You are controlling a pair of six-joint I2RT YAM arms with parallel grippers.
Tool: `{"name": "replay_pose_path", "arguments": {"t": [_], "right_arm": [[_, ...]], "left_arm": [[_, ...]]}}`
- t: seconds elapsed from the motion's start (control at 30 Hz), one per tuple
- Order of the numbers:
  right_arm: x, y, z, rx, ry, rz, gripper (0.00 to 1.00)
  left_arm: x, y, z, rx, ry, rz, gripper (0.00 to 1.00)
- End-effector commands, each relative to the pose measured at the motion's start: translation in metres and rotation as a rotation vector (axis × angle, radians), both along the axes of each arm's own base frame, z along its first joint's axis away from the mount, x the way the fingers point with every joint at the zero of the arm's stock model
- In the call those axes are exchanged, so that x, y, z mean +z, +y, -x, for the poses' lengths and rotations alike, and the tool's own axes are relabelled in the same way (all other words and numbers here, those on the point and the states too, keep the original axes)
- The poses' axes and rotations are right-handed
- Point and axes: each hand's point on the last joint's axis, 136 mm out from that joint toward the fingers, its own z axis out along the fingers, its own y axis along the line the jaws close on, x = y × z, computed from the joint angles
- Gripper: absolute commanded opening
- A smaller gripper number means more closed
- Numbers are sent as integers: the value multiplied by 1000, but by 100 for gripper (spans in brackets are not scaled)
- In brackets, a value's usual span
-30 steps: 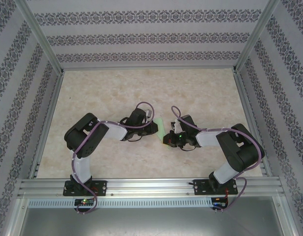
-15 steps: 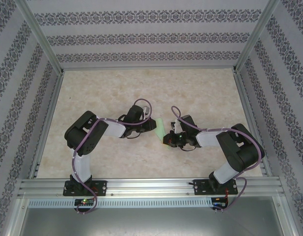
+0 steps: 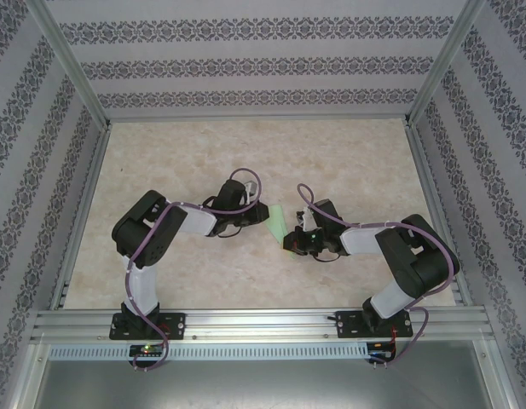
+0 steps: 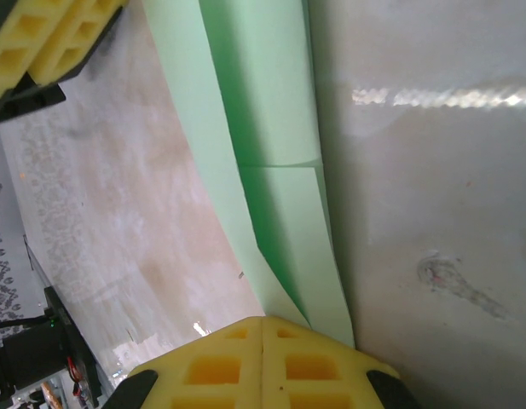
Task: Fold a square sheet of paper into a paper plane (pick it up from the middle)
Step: Fold the wing for the fifth time at the center of the table.
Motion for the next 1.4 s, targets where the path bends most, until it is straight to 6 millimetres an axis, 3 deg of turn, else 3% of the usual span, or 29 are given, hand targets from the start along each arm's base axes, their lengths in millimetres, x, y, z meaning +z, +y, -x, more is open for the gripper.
{"name": "replay_pose_path", "arguments": {"t": [0.0,0.53,0.8,0.93,1.1,1.2,1.37], "right_arm": [[-40,-33,31,-30,139,160,0],[-37,-31,29,-31,130,150,0],[-26,-23,22,-19,106,112,0],[-3,-11,10,1,55,52,3],[58,7,-12,30,-85,-40,10],[85,1,-22,21,-175,-19,16],[73,-39,-35,-81,-197,155,22]], "left_arm": [[-22,22,-16,57,-3,-87,15],[-21,50,-34,95,2,-146,17],[3,49,-33,91,-18,-108,21],[26,62,-26,156,-42,-107,24],[49,76,-8,214,-44,-110,33],[58,72,8,186,-39,-128,35],[61,60,32,172,-11,-132,42]]}}
